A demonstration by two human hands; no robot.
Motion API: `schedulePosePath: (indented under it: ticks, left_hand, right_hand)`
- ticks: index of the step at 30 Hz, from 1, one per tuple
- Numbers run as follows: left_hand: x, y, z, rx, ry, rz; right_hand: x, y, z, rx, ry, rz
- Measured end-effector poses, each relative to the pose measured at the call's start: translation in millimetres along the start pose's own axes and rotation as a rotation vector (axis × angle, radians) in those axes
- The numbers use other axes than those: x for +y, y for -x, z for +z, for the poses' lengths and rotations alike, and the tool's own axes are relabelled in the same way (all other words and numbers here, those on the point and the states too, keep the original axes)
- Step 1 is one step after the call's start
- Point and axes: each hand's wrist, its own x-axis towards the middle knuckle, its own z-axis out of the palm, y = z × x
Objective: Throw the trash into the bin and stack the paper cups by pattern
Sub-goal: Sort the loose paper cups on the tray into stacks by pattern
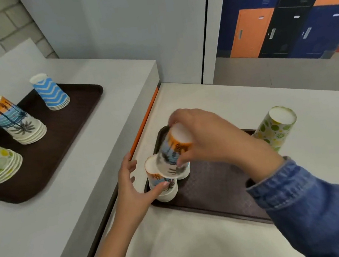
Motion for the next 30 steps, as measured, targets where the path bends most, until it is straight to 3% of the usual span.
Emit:
schedulePosePath:
  ticks: [8, 12, 21, 25, 30]
  left_hand:
    - [-0.6, 10.9, -20.6, 0.009, 0.013, 0.031]
    - [-9.3, 14.5, -24.2, 0.011, -0.021, -0.015]
    - [-24.6, 13.0, -16.1, -0.047, -0.027, -0.083]
    - [-28.3, 5.4, -2.4, -0.074, 0.003, -0.118]
    - [-38.4, -8.4, 14.4, -0.135, 0.053, -0.183]
  right_hand:
    - [-30.1, -43.9, 62.3, -0.169, 0.332, -0.274]
    - [-17.5, -39.6, 89.3, -0.255, 0.231, -0.204]
    - [2.1, -35.5, 109.2, -0.195, 0.078, -0.18]
    - [14.0, -24.0, 96.5, -0.224, -0.143, -0.079]
    - [65.4, -6.8, 81.8, 0.116, -0.683, 0.15]
